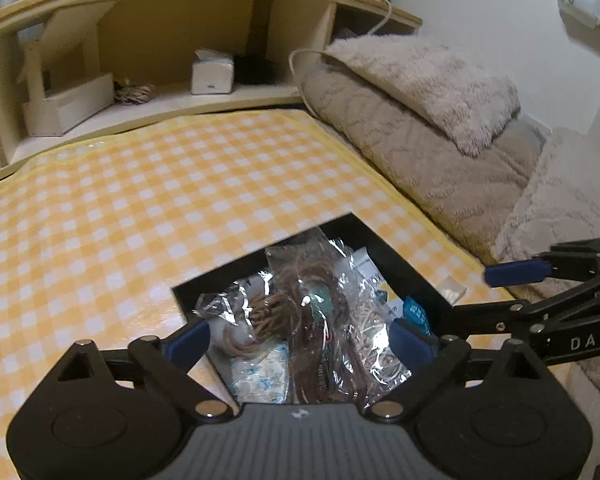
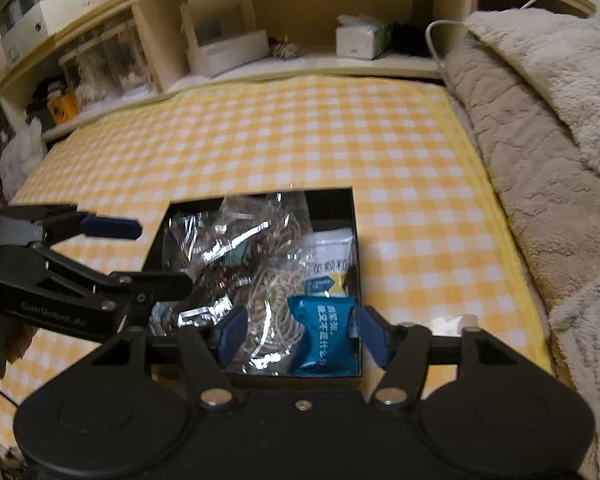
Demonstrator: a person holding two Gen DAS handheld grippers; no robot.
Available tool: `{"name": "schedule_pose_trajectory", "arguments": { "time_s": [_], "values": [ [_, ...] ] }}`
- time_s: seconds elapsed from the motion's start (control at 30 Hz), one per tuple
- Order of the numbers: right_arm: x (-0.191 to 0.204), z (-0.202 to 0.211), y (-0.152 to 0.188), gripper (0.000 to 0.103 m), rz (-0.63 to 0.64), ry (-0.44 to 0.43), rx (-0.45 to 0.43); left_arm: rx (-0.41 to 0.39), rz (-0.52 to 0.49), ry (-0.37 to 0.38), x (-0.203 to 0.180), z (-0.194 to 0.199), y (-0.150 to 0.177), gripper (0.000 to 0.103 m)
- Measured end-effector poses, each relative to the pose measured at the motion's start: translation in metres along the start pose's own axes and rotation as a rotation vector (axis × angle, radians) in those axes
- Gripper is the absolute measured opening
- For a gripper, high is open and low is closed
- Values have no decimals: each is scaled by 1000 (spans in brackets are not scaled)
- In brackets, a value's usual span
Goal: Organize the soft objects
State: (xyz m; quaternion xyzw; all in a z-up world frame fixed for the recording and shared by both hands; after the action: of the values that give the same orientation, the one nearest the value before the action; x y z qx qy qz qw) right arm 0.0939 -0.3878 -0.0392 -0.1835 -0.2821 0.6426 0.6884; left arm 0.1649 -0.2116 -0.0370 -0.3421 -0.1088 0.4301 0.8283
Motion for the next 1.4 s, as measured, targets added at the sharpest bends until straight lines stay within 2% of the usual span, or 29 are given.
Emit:
{"name": "schedule_pose_trajectory", "arguments": {
  "time_s": [0.07,0.27,0.47,0.6,0.87,1.1,1.4],
  "values": [
    [1,9,-4,82,-31,30,-20,-13,10,-11,2,12,-1,101],
    [12,38,-12,100,-87,92,-73,-45,29,-35,9,53,-3,103],
    [36,74,-6,103,-83,117,-127,-82,12,-55,16,99,4,103],
    [52,101,2,103,-123,119,-181,-119,19,-73,22,132,12,103],
    [93,139,21,103,-167,117,-227,-199,44,-102,31,189,35,103],
    [120,151,56,103,-113,218,-271,-223,52,-126,37,207,66,103],
    [137,153,94,103,-74,271,-307,-233,50,-147,38,208,102,103]
  ]
}}
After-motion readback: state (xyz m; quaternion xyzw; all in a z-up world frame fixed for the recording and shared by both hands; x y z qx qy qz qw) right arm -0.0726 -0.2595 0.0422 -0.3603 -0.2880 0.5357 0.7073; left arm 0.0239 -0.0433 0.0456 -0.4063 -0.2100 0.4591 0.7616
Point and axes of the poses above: each gripper's, at about its wrist camera, not at the fingertips, and z roughly against the way its jaws point, x to its left, y to its underside, the point moved 3 cm from there along -z, roughly the way its jaws point, and after that the axes turned 3 degrees about x, right-handed, at the moved point
